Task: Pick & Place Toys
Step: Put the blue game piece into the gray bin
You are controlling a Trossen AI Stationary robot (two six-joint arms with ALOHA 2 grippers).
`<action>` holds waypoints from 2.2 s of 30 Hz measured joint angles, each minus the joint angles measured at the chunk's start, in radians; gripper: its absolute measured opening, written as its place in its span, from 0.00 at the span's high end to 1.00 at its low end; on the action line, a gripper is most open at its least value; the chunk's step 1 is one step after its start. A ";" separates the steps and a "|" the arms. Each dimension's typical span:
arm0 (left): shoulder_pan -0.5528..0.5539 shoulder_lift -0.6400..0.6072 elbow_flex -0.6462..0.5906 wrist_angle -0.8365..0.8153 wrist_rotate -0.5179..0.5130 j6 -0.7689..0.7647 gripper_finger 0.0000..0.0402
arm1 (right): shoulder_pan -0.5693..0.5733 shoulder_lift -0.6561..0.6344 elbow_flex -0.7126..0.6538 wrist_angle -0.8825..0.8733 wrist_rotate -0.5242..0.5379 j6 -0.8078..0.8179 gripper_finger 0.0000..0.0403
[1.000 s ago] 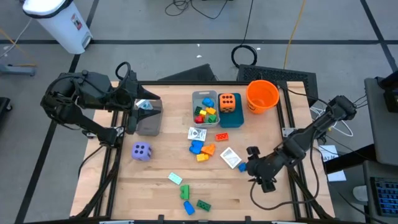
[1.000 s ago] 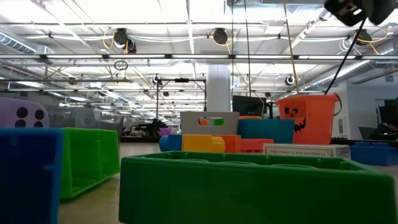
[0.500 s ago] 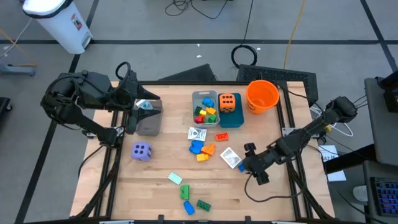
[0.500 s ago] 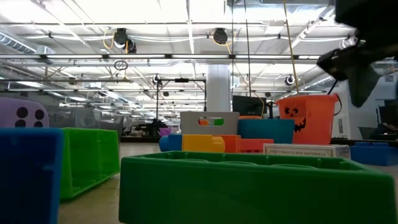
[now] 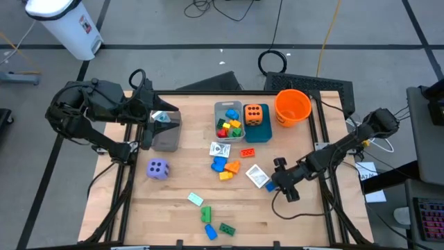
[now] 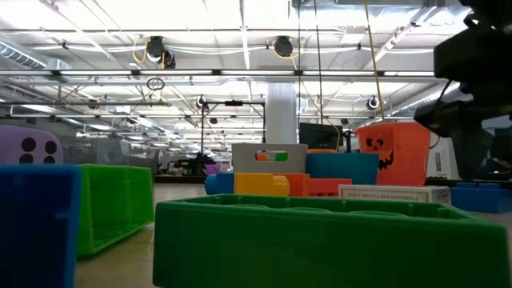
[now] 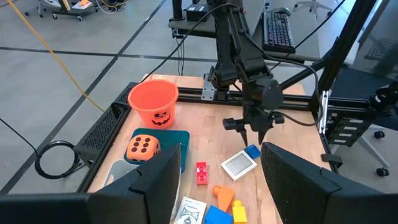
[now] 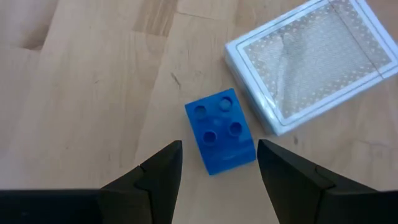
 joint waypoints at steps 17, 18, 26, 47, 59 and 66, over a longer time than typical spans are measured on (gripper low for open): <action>0.000 0.000 0.000 0.000 0.000 0.000 0.42 | 0.000 0.118 -0.057 0.180 0.005 -0.010 0.50; 0.000 0.000 0.000 0.000 0.000 0.000 0.42 | 0.000 0.126 -0.056 0.185 0.007 -0.011 0.50; 0.000 0.000 0.000 0.000 0.000 0.000 0.42 | -0.011 0.132 -0.056 0.221 0.004 -0.008 0.58; 0.000 0.000 0.000 0.000 0.000 0.000 0.42 | -0.198 0.065 0.537 -0.054 -0.072 -0.175 0.65; 0.000 0.000 0.000 0.000 0.000 0.000 0.42 | -0.650 0.332 0.893 -0.205 -0.188 -0.377 0.64; 0.000 0.000 0.000 0.000 -0.001 0.000 0.42 | -0.842 0.481 0.908 -0.201 -0.208 -0.332 0.64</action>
